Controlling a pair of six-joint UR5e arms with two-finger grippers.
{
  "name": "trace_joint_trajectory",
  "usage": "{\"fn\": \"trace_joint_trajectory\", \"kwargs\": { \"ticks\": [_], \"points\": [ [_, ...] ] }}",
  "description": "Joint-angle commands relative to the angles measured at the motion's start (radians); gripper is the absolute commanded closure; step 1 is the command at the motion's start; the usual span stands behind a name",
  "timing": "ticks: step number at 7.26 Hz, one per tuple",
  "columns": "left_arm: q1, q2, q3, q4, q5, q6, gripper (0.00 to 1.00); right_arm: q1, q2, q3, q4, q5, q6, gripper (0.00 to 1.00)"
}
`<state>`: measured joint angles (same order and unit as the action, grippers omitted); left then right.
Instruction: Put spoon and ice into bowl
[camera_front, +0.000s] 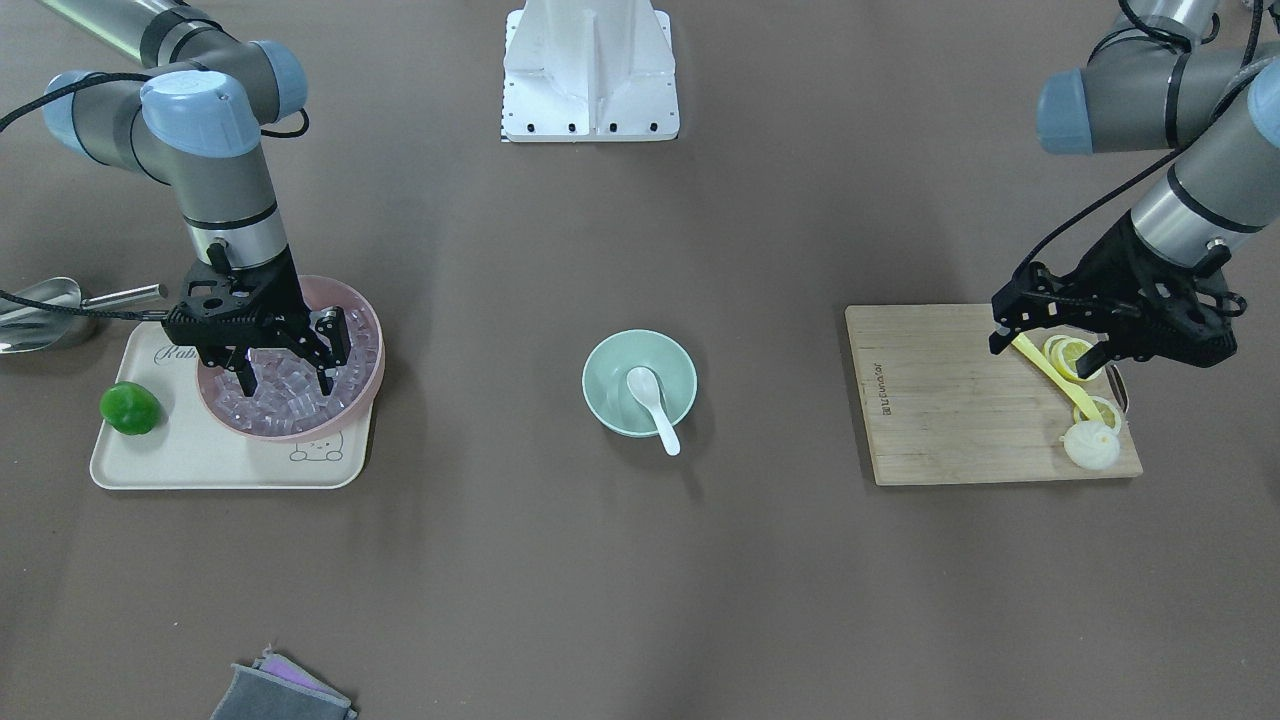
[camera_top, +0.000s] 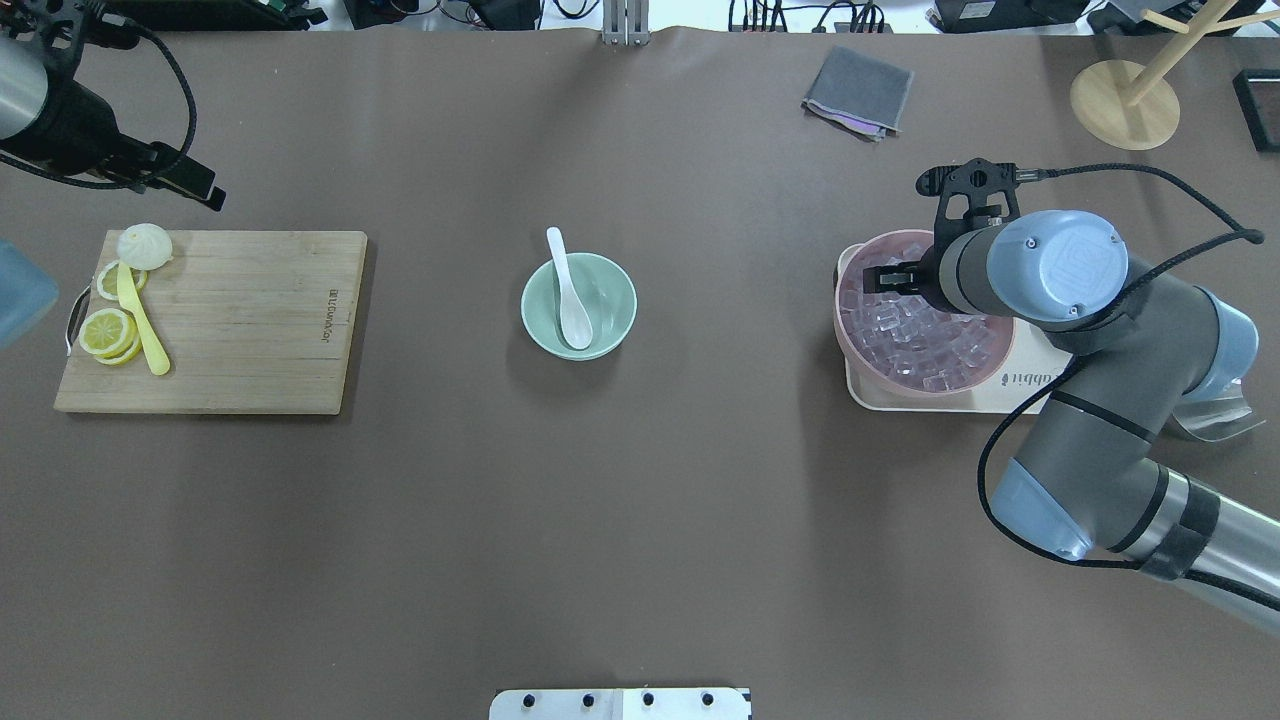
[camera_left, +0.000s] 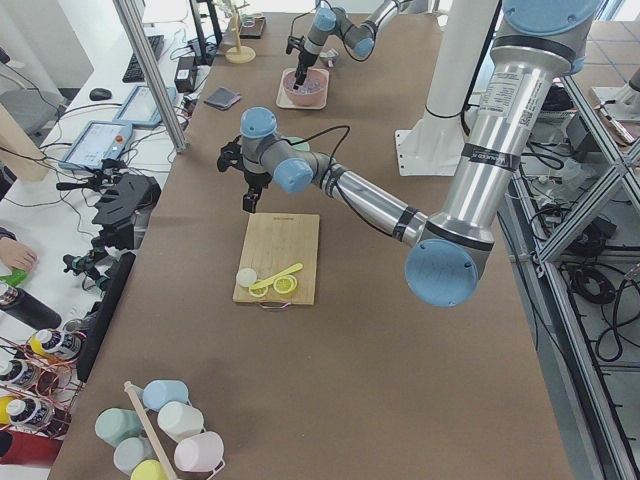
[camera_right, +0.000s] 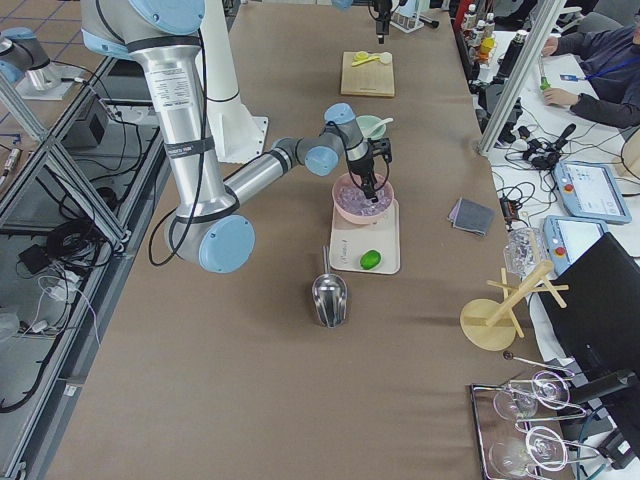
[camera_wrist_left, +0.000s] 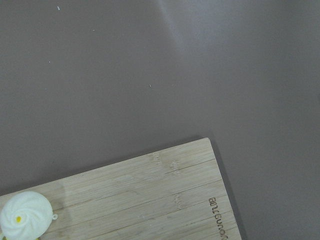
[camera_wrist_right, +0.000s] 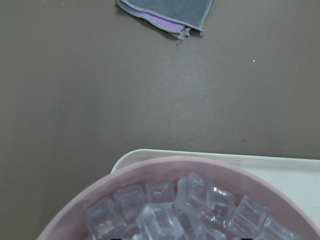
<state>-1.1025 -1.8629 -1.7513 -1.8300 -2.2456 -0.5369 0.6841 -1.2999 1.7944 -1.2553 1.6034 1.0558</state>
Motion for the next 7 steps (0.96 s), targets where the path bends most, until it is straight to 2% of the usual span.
{"fn": "trace_joint_trajectory", "kwargs": {
  "ticks": [1,2,6,7],
  "points": [
    [0.0,0.001,0.001,-0.002,0.0,-0.002,0.02,-0.003,0.025,-0.012,0.002,0.001,-0.005,0.33],
    [0.001,0.001,0.003,-0.002,0.0,-0.002,0.02,-0.003,0.027,-0.023,0.004,0.001,-0.007,0.38],
    [0.001,0.001,0.006,-0.002,0.0,0.0,0.02,-0.002,0.022,-0.035,0.002,0.0,-0.01,0.4],
    [0.003,0.001,0.009,-0.003,0.001,0.0,0.02,-0.002,0.022,-0.036,0.002,0.0,-0.01,0.44]
  ]
}}
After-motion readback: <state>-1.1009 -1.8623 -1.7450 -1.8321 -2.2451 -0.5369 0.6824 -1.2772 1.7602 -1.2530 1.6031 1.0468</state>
